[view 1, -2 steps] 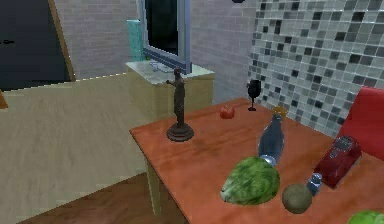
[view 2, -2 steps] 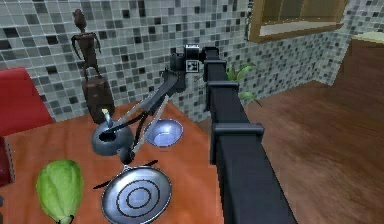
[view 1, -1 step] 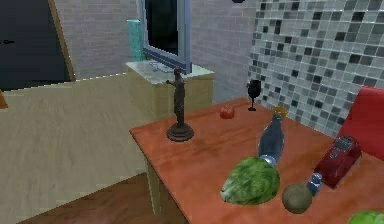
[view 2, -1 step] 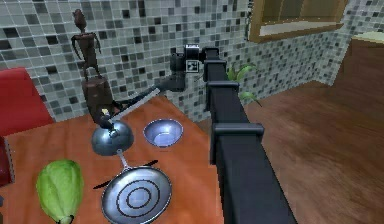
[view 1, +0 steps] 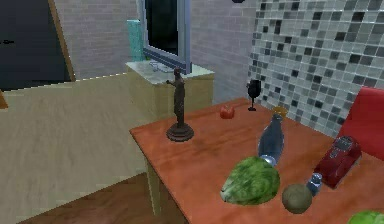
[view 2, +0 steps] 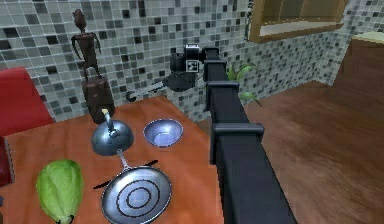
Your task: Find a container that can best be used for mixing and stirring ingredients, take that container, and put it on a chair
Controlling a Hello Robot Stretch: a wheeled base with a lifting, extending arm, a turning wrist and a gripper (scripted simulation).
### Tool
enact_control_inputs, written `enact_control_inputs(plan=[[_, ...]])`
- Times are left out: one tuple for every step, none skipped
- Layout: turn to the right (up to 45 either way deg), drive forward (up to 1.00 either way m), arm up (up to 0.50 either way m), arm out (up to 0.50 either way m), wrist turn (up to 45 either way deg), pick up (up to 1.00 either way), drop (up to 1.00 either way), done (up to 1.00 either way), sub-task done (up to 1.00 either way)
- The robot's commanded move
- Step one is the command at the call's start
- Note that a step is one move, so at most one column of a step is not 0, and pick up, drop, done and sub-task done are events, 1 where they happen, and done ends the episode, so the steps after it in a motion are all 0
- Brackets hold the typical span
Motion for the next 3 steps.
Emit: enact_control_inputs(plan=[[0.0,0.00,0.00,0.00,15.0,0.00,0.00,0.00,0.00],[0.0,0.00,-0.24,0.00,0.0,0.00,0.00,0.00,0.00],[0.0,0.00,0.00,0.00,0.0,1.00,0.00,0.00,0.00]])
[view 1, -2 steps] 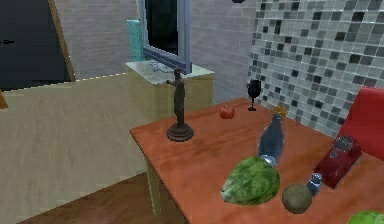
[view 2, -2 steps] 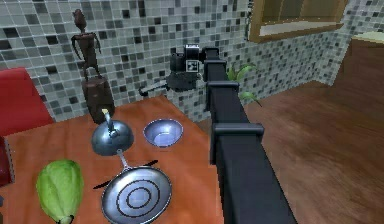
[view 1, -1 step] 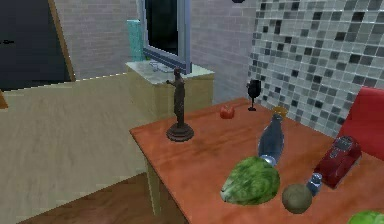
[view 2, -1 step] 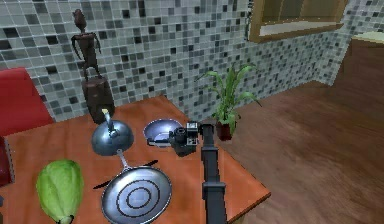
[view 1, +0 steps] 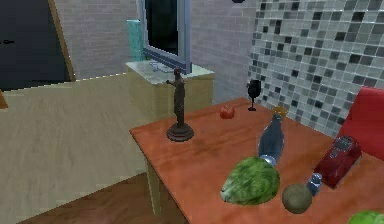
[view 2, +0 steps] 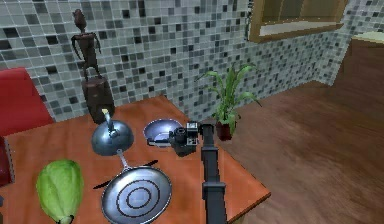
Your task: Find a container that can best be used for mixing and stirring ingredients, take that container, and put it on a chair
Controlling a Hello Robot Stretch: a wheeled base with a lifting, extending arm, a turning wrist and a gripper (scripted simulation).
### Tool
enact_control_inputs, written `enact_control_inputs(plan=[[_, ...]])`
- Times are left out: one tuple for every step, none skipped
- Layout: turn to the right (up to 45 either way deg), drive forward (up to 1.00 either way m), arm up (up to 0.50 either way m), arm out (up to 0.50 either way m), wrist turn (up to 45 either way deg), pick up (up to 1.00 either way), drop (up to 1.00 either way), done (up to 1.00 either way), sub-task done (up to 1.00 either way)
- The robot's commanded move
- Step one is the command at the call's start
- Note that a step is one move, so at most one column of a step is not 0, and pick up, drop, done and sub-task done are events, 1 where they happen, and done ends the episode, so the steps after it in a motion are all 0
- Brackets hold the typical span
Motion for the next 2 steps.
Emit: enact_control_inputs(plan=[[0.0,0.00,0.10,0.00,0.0,0.00,0.00,0.00,0.00],[0.0,0.00,0.14,0.00,0.0,0.00,0.00,0.00,0.00]])
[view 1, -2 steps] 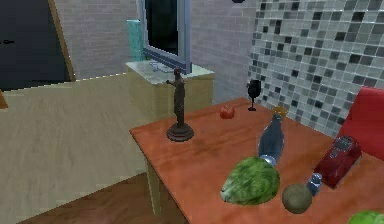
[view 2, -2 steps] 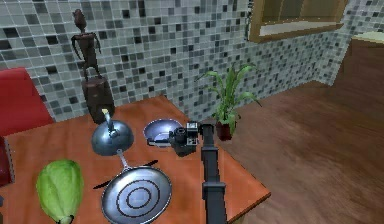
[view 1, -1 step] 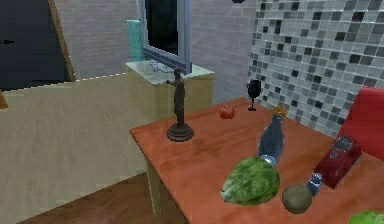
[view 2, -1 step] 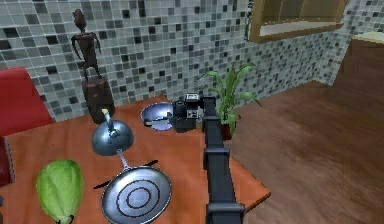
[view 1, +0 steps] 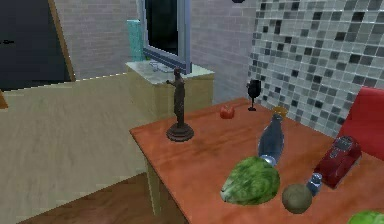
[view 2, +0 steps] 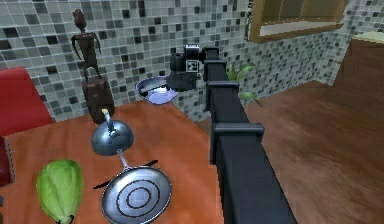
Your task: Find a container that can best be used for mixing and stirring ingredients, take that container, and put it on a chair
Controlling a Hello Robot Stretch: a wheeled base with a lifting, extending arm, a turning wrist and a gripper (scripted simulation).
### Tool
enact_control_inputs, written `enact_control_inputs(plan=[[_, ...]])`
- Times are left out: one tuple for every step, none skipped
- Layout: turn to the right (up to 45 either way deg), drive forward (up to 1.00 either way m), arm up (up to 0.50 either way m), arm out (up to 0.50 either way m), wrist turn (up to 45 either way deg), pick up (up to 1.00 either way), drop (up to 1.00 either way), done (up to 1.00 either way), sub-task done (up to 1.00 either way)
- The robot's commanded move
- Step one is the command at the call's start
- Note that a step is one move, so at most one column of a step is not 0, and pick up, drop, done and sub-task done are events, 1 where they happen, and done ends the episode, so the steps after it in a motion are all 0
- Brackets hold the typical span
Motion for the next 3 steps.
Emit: enact_control_inputs(plan=[[0.0,0.00,0.00,0.00,-45.0,0.00,0.00,0.00,0.00],[0.0,0.00,0.00,0.00,-45.0,0.00,0.00,0.00,0.00],[0.0,0.00,0.00,0.00,-9.0,0.00,0.00,0.00,0.00]])
